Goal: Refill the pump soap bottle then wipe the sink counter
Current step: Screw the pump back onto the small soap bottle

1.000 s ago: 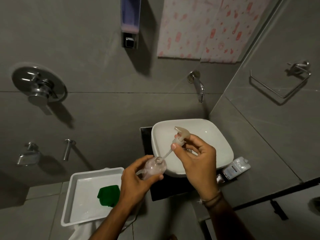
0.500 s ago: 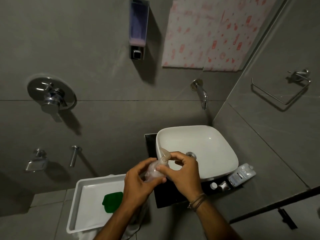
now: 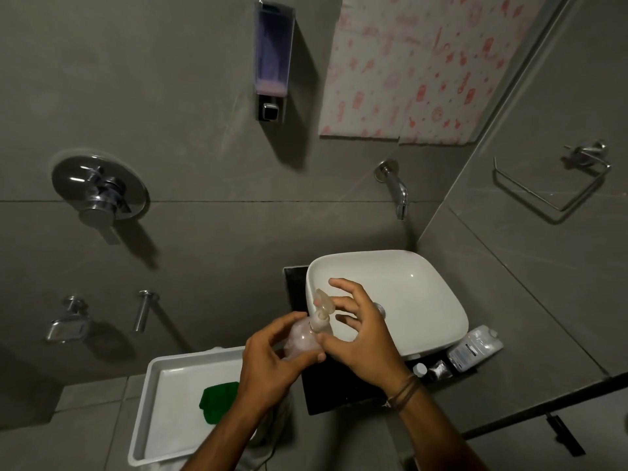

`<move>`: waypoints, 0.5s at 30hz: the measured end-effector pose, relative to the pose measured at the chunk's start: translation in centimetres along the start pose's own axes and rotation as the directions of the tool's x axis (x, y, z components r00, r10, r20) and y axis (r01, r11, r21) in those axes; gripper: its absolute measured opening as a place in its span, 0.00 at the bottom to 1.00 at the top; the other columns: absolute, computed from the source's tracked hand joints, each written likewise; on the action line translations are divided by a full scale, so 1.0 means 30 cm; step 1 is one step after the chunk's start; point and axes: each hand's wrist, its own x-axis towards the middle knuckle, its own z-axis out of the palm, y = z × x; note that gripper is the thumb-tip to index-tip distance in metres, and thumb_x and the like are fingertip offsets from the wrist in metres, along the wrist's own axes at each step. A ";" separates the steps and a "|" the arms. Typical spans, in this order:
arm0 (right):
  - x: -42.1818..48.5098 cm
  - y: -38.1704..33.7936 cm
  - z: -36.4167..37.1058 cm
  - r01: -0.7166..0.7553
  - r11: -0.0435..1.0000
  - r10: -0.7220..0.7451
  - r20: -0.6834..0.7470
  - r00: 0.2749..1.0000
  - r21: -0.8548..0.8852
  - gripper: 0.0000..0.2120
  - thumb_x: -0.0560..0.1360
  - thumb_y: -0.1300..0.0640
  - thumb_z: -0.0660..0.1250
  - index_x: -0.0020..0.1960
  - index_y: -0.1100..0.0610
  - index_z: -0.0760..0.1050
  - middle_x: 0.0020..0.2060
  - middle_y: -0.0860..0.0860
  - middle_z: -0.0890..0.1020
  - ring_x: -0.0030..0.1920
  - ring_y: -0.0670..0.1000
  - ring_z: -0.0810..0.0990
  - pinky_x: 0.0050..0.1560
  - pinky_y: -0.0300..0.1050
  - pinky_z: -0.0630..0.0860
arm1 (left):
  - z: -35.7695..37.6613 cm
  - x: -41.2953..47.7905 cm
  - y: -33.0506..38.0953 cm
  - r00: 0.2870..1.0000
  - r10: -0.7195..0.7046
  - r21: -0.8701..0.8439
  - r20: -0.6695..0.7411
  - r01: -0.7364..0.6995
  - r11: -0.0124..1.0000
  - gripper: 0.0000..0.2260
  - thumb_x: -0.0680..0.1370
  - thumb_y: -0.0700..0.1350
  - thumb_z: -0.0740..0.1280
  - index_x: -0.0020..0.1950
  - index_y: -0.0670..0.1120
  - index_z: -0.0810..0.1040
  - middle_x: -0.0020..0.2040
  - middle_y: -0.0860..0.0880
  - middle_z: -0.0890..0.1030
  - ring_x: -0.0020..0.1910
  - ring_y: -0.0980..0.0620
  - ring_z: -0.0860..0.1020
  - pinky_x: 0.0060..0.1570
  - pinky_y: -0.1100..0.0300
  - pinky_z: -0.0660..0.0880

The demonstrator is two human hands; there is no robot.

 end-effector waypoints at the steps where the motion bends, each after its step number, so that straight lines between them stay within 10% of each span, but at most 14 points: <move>1: 0.002 0.000 0.002 0.007 1.000 -0.008 -0.038 0.999 -0.019 0.35 0.67 0.52 0.81 0.68 0.35 0.68 0.55 0.36 0.83 0.61 0.42 0.81 0.60 0.35 0.79 | -0.001 0.002 -0.004 1.000 -0.004 0.004 0.002 0.004 1.000 0.29 0.66 0.49 0.86 0.66 0.57 0.82 0.61 0.59 0.86 0.62 0.55 0.83 0.55 0.60 0.84; 15: 0.038 0.016 -0.020 0.052 0.996 -0.048 0.067 0.997 -0.070 0.43 0.66 0.48 0.82 0.74 0.36 0.63 0.57 0.38 0.82 0.64 0.43 0.79 0.66 0.43 0.76 | -0.013 0.028 -0.011 1.000 -0.008 0.018 0.026 0.008 1.000 0.29 0.67 0.45 0.86 0.66 0.55 0.82 0.62 0.56 0.86 0.63 0.52 0.83 0.58 0.50 0.85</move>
